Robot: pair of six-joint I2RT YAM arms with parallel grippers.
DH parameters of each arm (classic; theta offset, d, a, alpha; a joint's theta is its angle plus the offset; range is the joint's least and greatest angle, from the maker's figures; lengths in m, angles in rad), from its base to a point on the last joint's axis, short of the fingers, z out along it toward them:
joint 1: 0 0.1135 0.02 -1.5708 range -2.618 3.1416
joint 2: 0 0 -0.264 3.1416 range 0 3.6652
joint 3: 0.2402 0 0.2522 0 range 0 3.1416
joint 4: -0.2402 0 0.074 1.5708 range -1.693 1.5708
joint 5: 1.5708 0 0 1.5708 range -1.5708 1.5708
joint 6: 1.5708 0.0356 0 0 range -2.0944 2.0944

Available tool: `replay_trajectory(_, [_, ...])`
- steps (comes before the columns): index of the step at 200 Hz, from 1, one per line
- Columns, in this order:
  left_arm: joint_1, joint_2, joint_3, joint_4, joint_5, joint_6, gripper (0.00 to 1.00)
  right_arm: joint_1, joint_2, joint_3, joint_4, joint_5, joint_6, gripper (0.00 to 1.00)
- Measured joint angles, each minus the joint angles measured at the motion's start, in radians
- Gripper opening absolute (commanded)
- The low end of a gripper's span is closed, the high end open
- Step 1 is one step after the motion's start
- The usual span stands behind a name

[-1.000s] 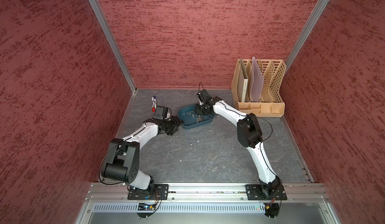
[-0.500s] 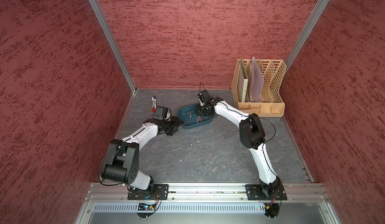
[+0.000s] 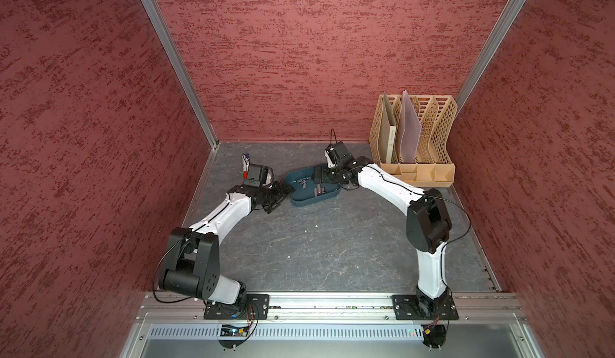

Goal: Put the socket on the desktop into the storage box
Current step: Reset both arms

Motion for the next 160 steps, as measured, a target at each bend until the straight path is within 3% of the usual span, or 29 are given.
replay_trajectory(97, [-0.050,-0.095,0.022,-0.096,-0.163,0.157,1.00,0.000,-0.250,-0.240,0.061,0.036,-0.030,0.98])
replay_trajectory(137, [-0.050,-0.195,0.034,-0.085,-0.308,0.267,1.00,0.000,-0.392,-0.351,0.124,0.179,-0.089,0.98])
replay_trajectory(160, [-0.044,-0.303,-0.047,0.021,-0.387,0.352,1.00,-0.005,-0.495,-0.455,0.210,0.269,-0.141,0.98])
